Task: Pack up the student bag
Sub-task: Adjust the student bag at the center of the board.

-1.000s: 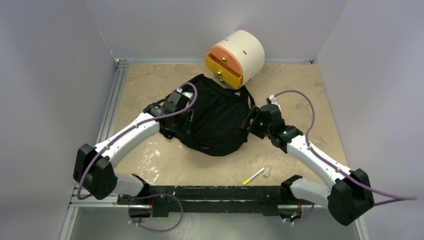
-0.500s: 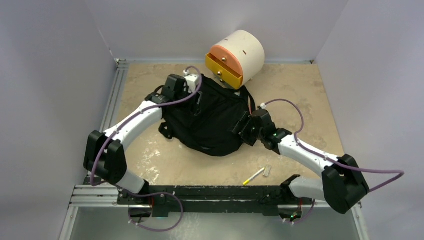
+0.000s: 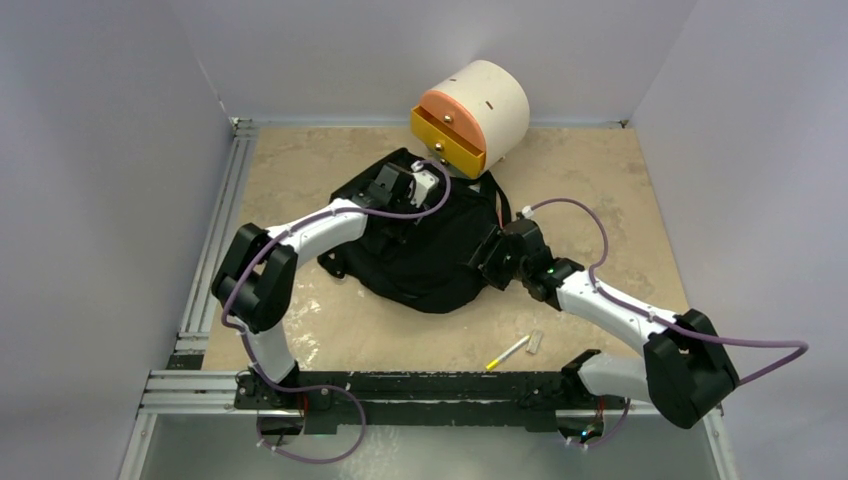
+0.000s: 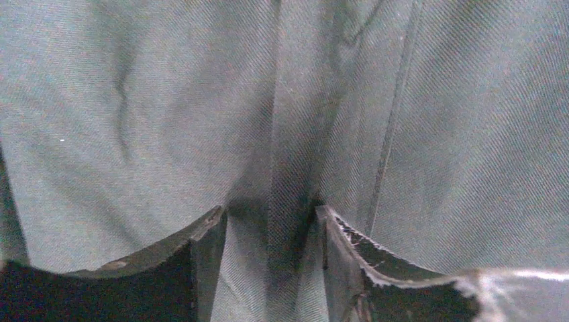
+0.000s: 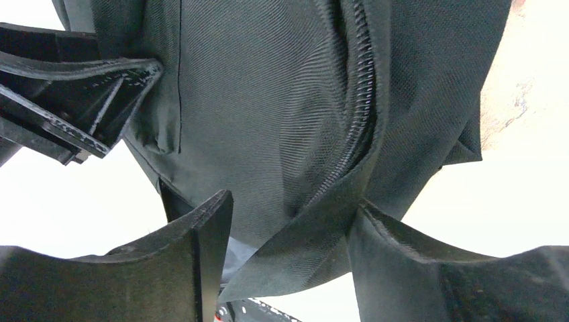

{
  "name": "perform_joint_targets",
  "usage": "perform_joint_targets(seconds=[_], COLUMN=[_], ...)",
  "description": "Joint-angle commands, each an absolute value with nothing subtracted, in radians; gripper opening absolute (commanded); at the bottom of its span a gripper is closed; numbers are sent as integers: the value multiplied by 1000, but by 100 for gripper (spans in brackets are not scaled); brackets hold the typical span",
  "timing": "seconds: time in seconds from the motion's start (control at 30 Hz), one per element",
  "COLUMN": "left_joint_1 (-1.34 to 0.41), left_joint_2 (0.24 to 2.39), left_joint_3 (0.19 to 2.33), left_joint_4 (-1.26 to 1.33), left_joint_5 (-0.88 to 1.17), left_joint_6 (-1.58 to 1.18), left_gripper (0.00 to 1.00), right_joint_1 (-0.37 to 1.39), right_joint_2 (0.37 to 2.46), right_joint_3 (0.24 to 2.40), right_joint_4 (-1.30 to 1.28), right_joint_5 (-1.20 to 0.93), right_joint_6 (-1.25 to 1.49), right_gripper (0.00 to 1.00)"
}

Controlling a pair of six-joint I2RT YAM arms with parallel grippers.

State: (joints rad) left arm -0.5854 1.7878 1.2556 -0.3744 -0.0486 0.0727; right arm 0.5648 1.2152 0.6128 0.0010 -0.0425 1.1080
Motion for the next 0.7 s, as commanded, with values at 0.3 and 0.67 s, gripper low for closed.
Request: perform_joint_targets(seconds=[0.3, 0.67], left_joint_1=[-589, -589], left_joint_2=[1739, 1415], left_joint_3=[1309, 1132], left_joint_4=[-457, -670], left_joint_5=[-197, -86], left_joint_6=[-47, -237], left_gripper=[0, 0], right_joint_1=[570, 568], right_joint_2=[1205, 1320], right_joint_3=[673, 804], right_joint_4=[-9, -57], right_joint_5=[42, 49], right_joint_6=[1062, 907], right_gripper=[0, 0])
